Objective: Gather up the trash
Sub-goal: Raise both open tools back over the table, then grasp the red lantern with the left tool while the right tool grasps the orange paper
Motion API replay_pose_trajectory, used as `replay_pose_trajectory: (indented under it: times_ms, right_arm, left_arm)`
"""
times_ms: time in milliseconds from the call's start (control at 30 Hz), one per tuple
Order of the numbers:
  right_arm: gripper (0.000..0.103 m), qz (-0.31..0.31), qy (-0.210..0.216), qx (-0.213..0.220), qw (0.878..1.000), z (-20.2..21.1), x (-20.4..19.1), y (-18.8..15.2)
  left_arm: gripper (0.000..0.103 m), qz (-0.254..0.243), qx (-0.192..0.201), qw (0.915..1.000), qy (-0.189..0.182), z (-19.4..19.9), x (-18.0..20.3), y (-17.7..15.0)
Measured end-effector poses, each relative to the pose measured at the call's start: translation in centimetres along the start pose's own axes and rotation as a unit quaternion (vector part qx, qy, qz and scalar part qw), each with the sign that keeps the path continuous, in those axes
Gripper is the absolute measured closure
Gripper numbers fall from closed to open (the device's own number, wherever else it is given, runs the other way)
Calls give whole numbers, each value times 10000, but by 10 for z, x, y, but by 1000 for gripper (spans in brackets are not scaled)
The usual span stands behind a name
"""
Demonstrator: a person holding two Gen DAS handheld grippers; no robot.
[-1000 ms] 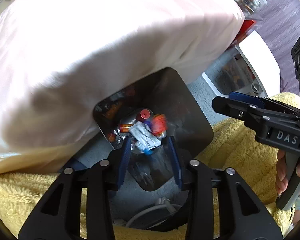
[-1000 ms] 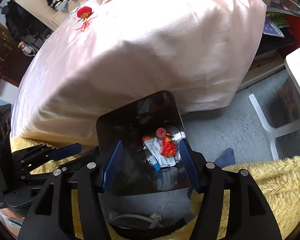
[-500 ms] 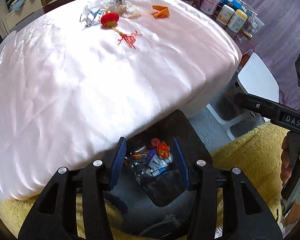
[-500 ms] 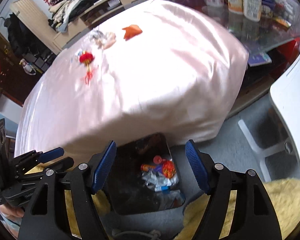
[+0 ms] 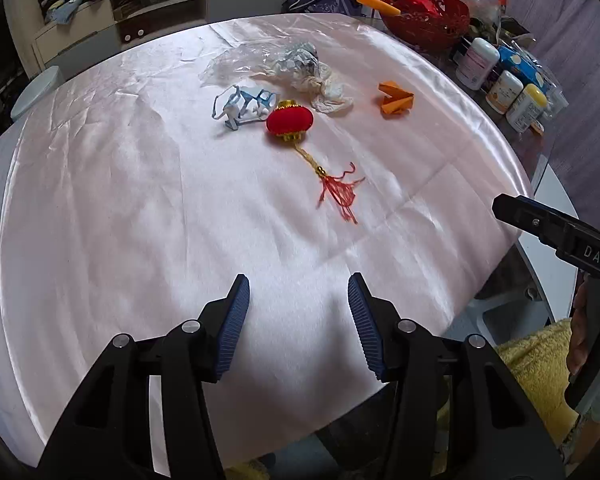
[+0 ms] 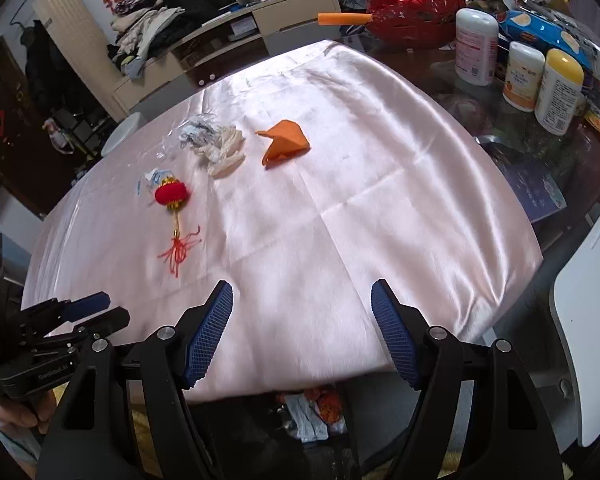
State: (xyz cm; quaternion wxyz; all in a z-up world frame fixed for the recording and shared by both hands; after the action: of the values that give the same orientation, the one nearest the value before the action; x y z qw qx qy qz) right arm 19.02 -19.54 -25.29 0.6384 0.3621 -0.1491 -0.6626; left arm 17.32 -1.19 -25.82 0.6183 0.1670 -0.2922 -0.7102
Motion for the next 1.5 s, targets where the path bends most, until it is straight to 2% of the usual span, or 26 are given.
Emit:
replay_pose_trajectory:
  times_ms: [367, 767, 900, 933, 967, 1000, 1200, 1500]
  right_arm:
    - [30, 109, 56, 73, 9999, -59, -7, 48]
    - [32, 348, 141, 62, 9993, -103, -18, 71]
    - [39, 420, 131, 41, 9990, -114, -21, 73]
    - [43, 440, 116, 42, 9990, -116, -20, 74]
    - [48, 501, 80, 93, 9987, -117, -20, 75]
    - [58, 567, 55, 84, 9983, -118, -21, 75]
    - [60, 623, 98, 63, 9980, -113, -22, 73]
    - [60, 669, 78, 165, 9976, -72, -23, 67]
  left_arm:
    - [55, 154, 56, 9999, -31, -47, -9, 50]
    - [55, 264, 40, 9996, -70, -83, -9, 82]
    - [57, 264, 57, 9996, -80, -89, -7, 89]
    - [62, 234, 63, 9997, -59, -91, -6, 91]
    - [68, 211, 68, 9997, -31, -91, -6, 91]
    - [67, 202, 71, 9998, -21, -92, -6, 92]
    - [68, 177, 92, 9998, -31, -86, -6, 89]
    - [68, 59, 229, 9997, -104, -51, 5, 77]
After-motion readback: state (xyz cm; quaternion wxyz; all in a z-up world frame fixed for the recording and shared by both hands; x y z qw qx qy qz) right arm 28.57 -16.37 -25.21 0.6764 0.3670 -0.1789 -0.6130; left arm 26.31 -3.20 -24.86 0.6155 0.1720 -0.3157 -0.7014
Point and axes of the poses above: each gripper's, at about its wrist camera, not at the fingertips, and z roughly against the way its jaws point, x to its right, y to its top, the point moved 8 cm from there along -z, roughly the way its jaws point, and after that the axes turned 12 degrees about x, right-handed, at the moved point
